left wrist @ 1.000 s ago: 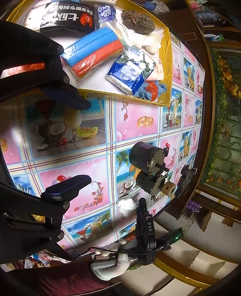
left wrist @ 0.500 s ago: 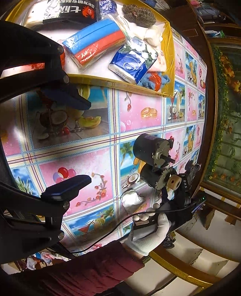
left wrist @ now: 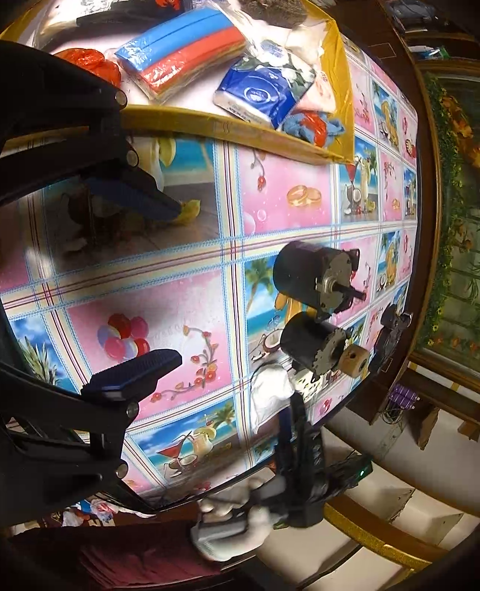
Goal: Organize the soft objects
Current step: 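Grasp the white cloth with the left gripper while the right grasps the lemon-print tissue pack, then lift the white cloth and lemon-print tissue pack off the table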
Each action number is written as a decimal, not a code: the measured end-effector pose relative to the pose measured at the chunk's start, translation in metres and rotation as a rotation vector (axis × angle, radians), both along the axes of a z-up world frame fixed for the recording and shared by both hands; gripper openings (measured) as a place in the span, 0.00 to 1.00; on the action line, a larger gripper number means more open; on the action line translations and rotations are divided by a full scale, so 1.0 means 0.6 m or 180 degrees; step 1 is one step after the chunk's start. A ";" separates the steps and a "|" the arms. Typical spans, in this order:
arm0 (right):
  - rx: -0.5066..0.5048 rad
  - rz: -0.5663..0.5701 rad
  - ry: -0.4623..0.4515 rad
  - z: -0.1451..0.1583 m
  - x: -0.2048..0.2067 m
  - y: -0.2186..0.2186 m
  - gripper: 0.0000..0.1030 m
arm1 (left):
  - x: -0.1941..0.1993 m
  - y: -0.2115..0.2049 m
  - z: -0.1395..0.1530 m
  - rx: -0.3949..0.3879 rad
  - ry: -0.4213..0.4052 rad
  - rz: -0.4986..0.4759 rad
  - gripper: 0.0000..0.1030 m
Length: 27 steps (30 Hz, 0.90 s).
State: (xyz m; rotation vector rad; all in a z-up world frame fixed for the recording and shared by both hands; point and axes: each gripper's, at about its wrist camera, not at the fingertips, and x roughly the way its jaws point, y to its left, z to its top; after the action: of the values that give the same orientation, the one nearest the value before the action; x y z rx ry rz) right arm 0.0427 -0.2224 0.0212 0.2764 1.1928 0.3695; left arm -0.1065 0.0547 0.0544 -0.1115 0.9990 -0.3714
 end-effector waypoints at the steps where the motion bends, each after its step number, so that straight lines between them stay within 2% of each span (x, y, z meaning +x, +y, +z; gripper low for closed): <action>1: 0.0079 0.0074 -0.0014 0.003 -0.013 -0.006 0.50 | 0.001 -0.005 0.000 0.0014 -0.0003 -0.0011 0.70; 3: 0.0181 -0.0077 -0.0209 0.016 -0.038 -0.029 0.54 | 0.003 -0.015 0.000 0.0014 0.0011 -0.0028 0.70; 5: 0.0156 -0.0243 -0.0460 0.027 -0.058 -0.045 0.62 | 0.004 -0.025 0.000 -0.0012 0.0023 -0.0044 0.70; 9: 0.0398 -0.0208 -0.0510 0.004 -0.065 -0.033 0.62 | 0.002 -0.031 0.002 -0.0025 0.0010 0.0017 0.70; 12: 0.0553 0.0176 -0.0482 -0.022 -0.079 0.019 0.62 | -0.003 -0.021 0.009 -0.0027 -0.0035 0.0101 0.70; 16: 0.1112 0.1190 -0.0095 -0.046 -0.115 0.117 0.62 | 0.000 -0.007 0.009 0.0007 -0.0023 0.0183 0.70; 18: 0.1206 0.1448 -0.0144 -0.033 -0.138 0.133 0.62 | 0.002 -0.007 0.005 0.0027 -0.0011 0.0172 0.70; 20: 0.1117 0.1301 -0.0354 -0.012 -0.143 0.110 0.65 | 0.003 -0.010 -0.001 0.0045 0.0006 0.0132 0.70; 22: 0.0860 0.0846 -0.0562 0.002 -0.132 0.060 0.71 | 0.008 -0.016 -0.007 0.0064 0.0022 0.0097 0.70; 27: 0.0728 -0.0032 -0.0717 0.013 -0.109 -0.043 0.78 | 0.044 -0.035 -0.025 0.0048 0.0095 0.0151 0.70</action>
State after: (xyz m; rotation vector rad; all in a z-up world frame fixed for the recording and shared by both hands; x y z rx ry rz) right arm -0.0227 -0.2481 0.0288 0.4270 0.9280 0.5158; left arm -0.0802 0.0338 0.0397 -0.1272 1.0268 -0.3195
